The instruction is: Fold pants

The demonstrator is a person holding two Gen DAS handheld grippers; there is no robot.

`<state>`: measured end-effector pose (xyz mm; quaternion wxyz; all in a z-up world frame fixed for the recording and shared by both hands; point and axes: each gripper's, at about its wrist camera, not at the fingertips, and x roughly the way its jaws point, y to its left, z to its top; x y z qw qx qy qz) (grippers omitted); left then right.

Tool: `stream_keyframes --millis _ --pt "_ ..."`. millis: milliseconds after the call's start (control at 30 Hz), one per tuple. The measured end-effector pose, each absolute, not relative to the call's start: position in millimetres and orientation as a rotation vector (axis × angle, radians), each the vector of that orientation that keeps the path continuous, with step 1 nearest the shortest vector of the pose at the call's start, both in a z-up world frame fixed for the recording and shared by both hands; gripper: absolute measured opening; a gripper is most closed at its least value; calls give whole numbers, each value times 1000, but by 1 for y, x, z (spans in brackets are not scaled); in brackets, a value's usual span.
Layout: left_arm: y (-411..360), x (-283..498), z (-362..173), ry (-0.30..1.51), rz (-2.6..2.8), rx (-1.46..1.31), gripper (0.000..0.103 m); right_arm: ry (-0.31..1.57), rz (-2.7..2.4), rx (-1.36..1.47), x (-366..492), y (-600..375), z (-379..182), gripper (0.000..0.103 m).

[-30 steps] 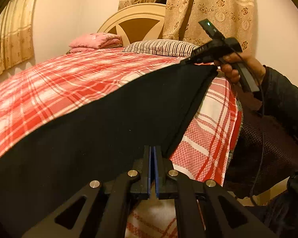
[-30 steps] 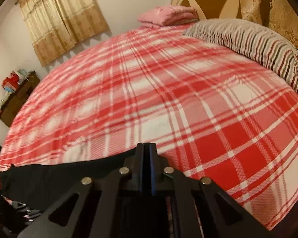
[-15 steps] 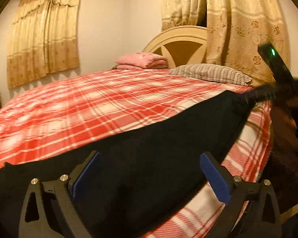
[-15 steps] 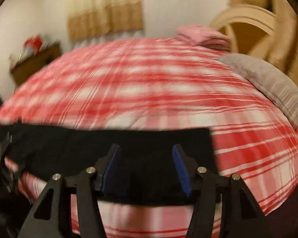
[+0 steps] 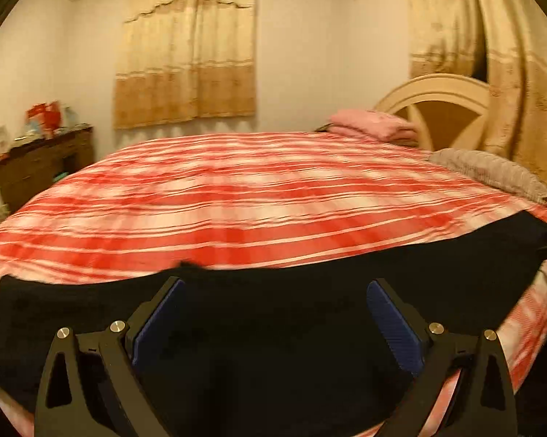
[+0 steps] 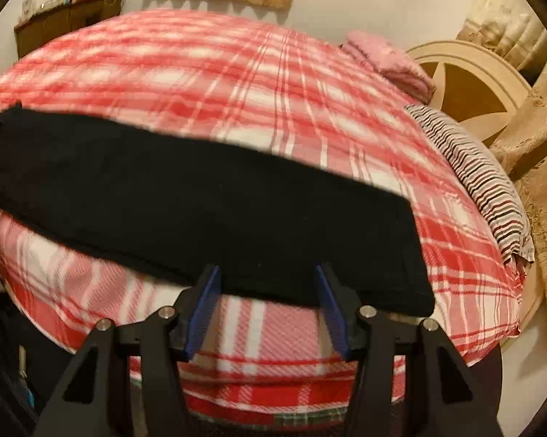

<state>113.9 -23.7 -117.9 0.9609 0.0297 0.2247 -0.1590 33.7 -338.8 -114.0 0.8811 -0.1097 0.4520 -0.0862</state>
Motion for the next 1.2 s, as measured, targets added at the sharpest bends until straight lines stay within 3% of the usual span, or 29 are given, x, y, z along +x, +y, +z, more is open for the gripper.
stream_keyframes --millis 167,400,600,700,867,1200 --pt "9 121 -130 482 -232 70 100 910 -38 -210 56 -299 -112 67" --pt "11 128 -172 641 -251 108 100 1020 80 -249 92 -255 -155 67" --pt "22 115 -160 562 -269 56 100 980 220 -132 106 -239 -117 67" --pt "34 110 -146 490 -245 18 100 956 320 -83 142 -210 -104 60" --pt "37 125 -173 621 -259 42 100 1016 498 42 206 -143 -104 57" --pt "38 115 -175 612 -285 71 101 1154 580 184 291 -41 -138 52"
